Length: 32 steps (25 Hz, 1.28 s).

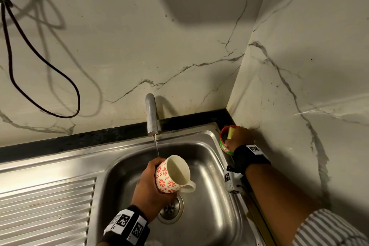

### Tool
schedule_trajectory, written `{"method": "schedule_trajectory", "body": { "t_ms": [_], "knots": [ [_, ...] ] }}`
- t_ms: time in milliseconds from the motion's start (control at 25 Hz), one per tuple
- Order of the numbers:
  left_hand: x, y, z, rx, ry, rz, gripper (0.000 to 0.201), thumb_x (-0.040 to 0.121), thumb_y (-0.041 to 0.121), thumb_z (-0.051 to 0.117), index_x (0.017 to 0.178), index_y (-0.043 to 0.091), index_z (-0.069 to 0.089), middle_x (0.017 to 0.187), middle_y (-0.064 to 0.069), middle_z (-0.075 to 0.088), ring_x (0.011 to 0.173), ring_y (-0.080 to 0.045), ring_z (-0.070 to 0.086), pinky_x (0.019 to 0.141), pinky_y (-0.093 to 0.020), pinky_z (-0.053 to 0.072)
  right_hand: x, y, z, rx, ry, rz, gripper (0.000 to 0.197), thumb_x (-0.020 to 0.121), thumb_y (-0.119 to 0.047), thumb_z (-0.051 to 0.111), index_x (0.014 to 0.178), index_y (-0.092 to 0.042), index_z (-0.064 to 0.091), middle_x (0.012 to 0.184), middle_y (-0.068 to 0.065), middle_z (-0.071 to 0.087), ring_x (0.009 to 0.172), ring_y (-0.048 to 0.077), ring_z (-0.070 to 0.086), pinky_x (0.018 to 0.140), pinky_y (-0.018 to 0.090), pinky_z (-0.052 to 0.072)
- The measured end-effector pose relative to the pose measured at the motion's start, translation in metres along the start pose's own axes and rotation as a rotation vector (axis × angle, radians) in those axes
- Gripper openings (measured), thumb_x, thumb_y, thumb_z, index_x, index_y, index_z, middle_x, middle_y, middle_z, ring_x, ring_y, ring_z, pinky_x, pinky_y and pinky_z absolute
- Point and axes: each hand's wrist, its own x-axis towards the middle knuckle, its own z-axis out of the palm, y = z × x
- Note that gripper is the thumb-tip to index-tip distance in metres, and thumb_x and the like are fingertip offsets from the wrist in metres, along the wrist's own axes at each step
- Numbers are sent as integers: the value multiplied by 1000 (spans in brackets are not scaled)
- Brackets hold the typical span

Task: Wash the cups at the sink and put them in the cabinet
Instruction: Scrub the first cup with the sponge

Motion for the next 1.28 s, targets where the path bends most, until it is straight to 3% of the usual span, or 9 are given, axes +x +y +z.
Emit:
{"method": "schedule_trajectory", "body": {
  "t_ms": [240, 400, 560, 640, 760, 880, 1000, 1160, 1280],
  "knots": [
    [-4, -1, 5, -10, 26, 14, 92, 47, 40, 95, 123, 47, 43, 114, 19, 61, 98, -3, 64, 70, -15, 56, -6, 14, -25, 179, 66, 63, 21, 90, -19, 68, 102, -2, 72, 104, 18, 73, 98, 38, 68, 78, 35, 53],
    [-6, -2, -2, -17, 41, 6, 92, 50, 34, 96, 124, 45, 42, 115, 18, 60, 98, -3, 63, 68, -13, 54, -65, 0, -51, 960, 124, 117, 8, 83, -4, 73, 89, -11, 74, 92, 7, 76, 94, 34, 71, 66, 28, 55],
    [-8, -5, -15, 1, 78, 21, 90, 51, 32, 96, 122, 46, 43, 116, 16, 59, 100, -3, 62, 71, -12, 52, -142, -47, -63, 1716, -368, 262, 23, 87, 0, 53, 106, -6, 65, 110, 21, 71, 104, 42, 67, 86, 53, 54],
    [-11, -12, -22, 11, 121, 26, 89, 48, 35, 95, 120, 47, 45, 116, 16, 61, 102, -4, 63, 77, -15, 55, -167, -71, -59, 1813, -652, 374, 26, 83, -9, 51, 104, -7, 66, 110, 23, 72, 94, 39, 71, 77, 54, 58],
    [-19, -22, -33, 54, 144, 40, 91, 45, 41, 92, 123, 47, 45, 116, 16, 58, 104, -7, 60, 83, -27, 58, -189, -99, -42, 1619, -780, 277, 20, 96, -21, 53, 107, -9, 65, 114, 20, 71, 90, 34, 73, 64, 45, 59],
    [-25, -28, -42, 78, 138, 59, 90, 46, 48, 89, 123, 47, 43, 116, 16, 55, 107, -5, 56, 83, -18, 52, -195, -111, -23, 1000, -493, -235, 22, 92, -14, 68, 114, -19, 64, 114, 4, 69, 96, 19, 72, 74, 32, 60],
    [-28, -33, -56, 132, 90, 101, 91, 45, 55, 87, 123, 48, 42, 114, 19, 57, 106, -5, 57, 82, -17, 53, -194, -119, -12, 367, -216, -758, 36, 87, -27, 71, 121, -28, 62, 123, -12, 55, 114, 2, 52, 91, 16, 49],
    [-30, -32, -79, 89, 26, 157, 89, 46, 48, 92, 120, 49, 44, 106, 23, 62, 100, 6, 61, 77, -11, 52, -191, -135, -13, -67, 34, -1268, 23, 85, -30, 67, 107, -24, 69, 124, -3, 60, 120, 18, 47, 99, 30, 49],
    [-31, -34, -97, 88, -88, 187, 92, 47, 48, 92, 126, 45, 45, 110, 22, 62, 103, 5, 61, 82, -17, 55, -198, -140, -21, -295, 6, -1474, 35, 86, -32, 54, 112, -17, 71, 128, 7, 62, 128, 28, 47, 112, 43, 41]
  ]
}}
